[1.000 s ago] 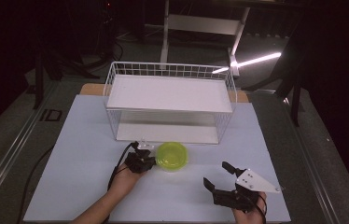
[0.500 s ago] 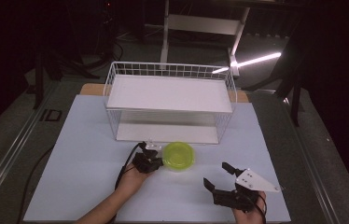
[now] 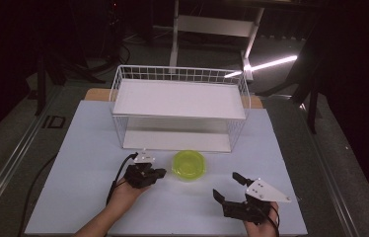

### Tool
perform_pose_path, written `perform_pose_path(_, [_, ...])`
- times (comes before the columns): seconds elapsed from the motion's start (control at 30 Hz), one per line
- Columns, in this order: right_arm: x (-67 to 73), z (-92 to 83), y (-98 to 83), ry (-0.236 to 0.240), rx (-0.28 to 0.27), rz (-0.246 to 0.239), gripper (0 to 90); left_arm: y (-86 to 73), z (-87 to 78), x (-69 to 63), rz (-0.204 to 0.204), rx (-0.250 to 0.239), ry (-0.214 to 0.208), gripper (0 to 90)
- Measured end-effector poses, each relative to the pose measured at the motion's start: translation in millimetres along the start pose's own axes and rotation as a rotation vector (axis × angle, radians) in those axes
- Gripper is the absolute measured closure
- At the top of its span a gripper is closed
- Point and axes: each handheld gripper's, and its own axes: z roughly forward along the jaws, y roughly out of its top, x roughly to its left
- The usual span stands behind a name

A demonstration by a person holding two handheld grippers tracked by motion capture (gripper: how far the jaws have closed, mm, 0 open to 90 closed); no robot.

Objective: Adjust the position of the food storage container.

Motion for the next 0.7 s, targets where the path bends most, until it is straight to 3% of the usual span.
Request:
perform_pose_path(0.1, [2.2, 1.4, 1.1, 0.005, 0.001, -0.006, 14.4, -5.0, -16.0, -2.6, 0.004, -0.031, -0.015, 76.7])
perform_pose_path(0.23, [5.4, 4.0, 1.6, 0.015, 0.007, -0.009, 14.4, -6.7, -32.5, -6.3, 0.009, -0.066, -0.029, 58.1])
perform_pose_path(0.4, [8.9, 5.8, 3.3, 0.025, 0.014, -0.021, 14.3, -6.5, -45.9, -10.9, 0.005, -0.123, -0.068, 42.4])
perform_pose_path(0.47, [11.2, 5.7, 4.9, 0.027, 0.010, -0.033, 14.3, -5.6, -48.2, -13.5, 0.010, -0.134, -0.090, 32.9])
perform_pose_path(0.53, [12.3, 5.5, 6.1, 0.030, 0.012, -0.036, 14.3, -5.1, -48.7, -14.6, 0.017, -0.135, -0.114, 16.7])
perform_pose_path(0.6, [14.6, 5.2, 10.8, 0.033, 0.002, -0.038, 14.3, -2.6, -52.1, -19.7, 0.049, -0.146, -0.094, 14.5])
perform_pose_path(0.7, [15.9, 6.1, 14.0, 0.035, 0.003, -0.053, 14.3, 1.2, -55.1, -21.7, 0.050, -0.161, -0.098, 8.5])
